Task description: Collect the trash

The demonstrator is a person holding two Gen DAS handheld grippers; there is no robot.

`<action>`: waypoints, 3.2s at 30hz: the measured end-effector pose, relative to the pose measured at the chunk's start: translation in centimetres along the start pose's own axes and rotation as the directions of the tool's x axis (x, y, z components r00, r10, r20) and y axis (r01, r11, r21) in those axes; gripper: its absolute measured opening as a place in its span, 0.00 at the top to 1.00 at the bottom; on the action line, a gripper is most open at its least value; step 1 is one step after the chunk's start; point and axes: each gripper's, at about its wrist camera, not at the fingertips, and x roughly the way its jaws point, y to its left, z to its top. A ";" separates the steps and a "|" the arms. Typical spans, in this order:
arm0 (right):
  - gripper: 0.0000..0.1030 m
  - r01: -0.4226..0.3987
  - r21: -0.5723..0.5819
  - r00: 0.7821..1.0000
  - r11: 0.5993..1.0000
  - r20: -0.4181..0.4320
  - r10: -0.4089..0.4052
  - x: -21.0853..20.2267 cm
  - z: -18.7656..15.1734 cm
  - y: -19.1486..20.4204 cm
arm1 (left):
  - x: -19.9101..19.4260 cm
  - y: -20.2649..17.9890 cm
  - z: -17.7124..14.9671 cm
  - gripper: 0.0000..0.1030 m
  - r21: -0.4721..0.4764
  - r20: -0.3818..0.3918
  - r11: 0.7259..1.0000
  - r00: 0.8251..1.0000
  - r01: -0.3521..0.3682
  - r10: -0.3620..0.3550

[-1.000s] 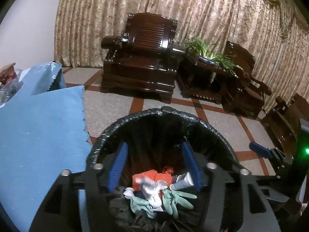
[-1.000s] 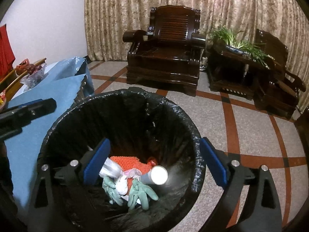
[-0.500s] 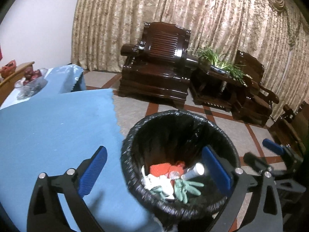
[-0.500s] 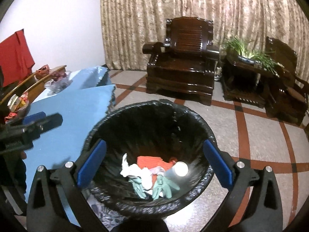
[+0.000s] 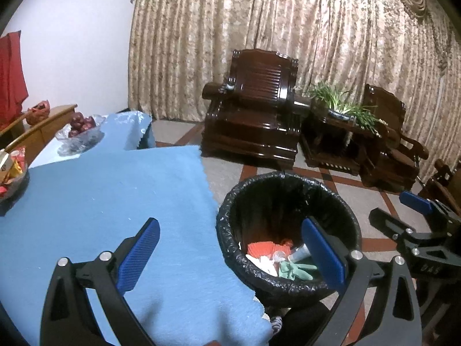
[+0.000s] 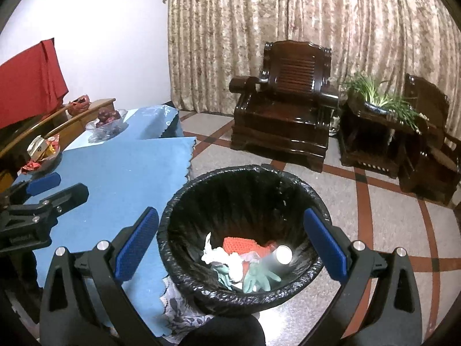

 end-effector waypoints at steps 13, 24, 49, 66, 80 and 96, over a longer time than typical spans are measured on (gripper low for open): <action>0.05 -0.007 -0.016 1.000 1.000 0.026 0.007 -2.5 0.8 1.5 | -3.3 0.0 0.5 0.06 -0.005 0.055 1.000 0.998 -0.018 0.018; 0.05 -0.021 -0.022 0.999 1.000 0.048 0.022 -4.2 1.8 2.7 | -5.2 0.5 0.8 0.06 -0.018 0.090 0.999 0.995 -0.032 0.033; 0.05 -0.019 -0.020 0.999 1.000 0.045 0.020 -4.3 1.9 2.5 | -5.8 1.0 1.0 0.06 -0.006 0.094 0.999 0.995 -0.044 0.044; 0.05 -0.019 -0.020 0.999 1.000 0.040 0.020 -4.1 1.8 2.4 | -5.9 0.7 1.1 0.06 -0.004 0.091 0.999 0.995 -0.045 0.045; 0.05 -0.019 -0.020 0.999 1.000 0.041 0.020 -4.1 1.9 2.6 | -6.0 0.7 1.2 0.06 -0.004 0.090 0.999 0.995 -0.045 0.045; 0.05 -0.019 -0.021 0.999 1.000 0.040 0.020 -4.1 1.8 2.5 | -5.9 1.0 0.9 0.06 -0.003 0.085 0.999 0.995 -0.044 0.044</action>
